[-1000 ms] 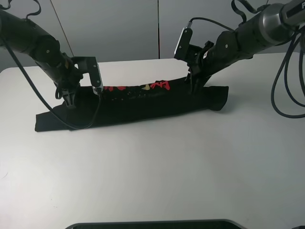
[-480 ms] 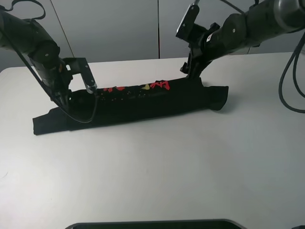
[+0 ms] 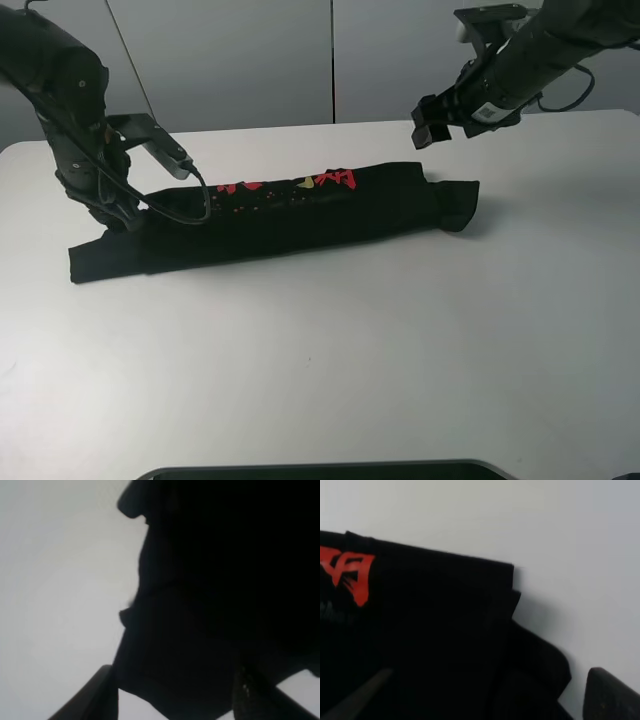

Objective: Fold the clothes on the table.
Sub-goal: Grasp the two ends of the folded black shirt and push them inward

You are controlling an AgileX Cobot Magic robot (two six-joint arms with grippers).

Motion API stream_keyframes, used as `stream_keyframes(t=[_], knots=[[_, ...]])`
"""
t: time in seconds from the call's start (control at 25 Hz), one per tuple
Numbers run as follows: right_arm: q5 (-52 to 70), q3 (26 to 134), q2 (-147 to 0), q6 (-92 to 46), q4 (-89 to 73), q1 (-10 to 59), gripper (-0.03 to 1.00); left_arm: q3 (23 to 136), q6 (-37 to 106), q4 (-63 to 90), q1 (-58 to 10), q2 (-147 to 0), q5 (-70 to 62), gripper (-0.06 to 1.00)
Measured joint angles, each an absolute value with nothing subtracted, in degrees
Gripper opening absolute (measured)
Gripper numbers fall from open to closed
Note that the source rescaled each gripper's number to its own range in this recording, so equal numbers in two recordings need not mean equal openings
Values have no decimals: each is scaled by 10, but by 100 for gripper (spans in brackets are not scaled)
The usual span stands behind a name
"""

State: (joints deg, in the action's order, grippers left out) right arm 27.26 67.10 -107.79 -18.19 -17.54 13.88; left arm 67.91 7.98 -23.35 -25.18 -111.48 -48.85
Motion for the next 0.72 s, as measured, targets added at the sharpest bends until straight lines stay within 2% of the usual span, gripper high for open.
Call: stream_keyframes(t=[0.4,0.6,0.68,0.72], knots=[[261,671,-1200,-173,-200,139,80,679,78,-208,-252,-1115,-492,69],[249,677,-1214,-174,-212,139,80,679,78,-208,-252,-1115,-495,69],[244,678,-1218,-183,-224,137,74,679,81,-208,-252,-1115,-495,69],[241,679,-1221,-192,-231,136,66,679,81,-208,-252,-1115,-495,69]])
